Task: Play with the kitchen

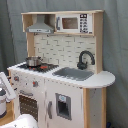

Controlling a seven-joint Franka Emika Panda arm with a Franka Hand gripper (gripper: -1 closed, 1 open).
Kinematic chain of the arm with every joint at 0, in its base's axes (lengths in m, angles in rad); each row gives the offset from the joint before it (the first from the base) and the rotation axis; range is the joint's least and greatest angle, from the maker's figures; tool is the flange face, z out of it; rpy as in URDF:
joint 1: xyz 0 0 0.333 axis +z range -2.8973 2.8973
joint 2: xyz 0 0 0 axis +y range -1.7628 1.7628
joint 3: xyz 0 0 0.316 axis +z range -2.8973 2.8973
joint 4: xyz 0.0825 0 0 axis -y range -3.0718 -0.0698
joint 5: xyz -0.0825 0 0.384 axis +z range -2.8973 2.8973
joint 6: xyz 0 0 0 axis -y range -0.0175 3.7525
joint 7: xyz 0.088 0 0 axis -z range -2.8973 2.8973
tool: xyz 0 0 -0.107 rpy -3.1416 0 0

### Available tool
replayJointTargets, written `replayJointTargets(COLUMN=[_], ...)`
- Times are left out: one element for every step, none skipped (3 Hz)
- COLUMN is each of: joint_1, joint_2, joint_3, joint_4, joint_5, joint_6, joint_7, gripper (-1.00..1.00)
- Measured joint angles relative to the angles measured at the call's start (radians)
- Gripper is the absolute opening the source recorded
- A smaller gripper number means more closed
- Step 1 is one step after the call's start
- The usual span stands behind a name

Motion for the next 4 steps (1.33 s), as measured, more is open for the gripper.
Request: replayJointTargets(joint_1=[-0.070,-0.146,-0.231,-0.252], joint_2=[0.000,-0.004,-0.011,-0.011], joint_3=[-0.003,-0.003,0.012,0.014], joint_4=[0.076,0.147,0.192,0.225], joint_5=[0.000,-0.001,-0.001,-0.001], joint_6=[0.013,0.029,0.058,0.062], joint_7=[0.005,0.005,0.005,0.004], gripper=[1.00,1.00,1.00,1.00])
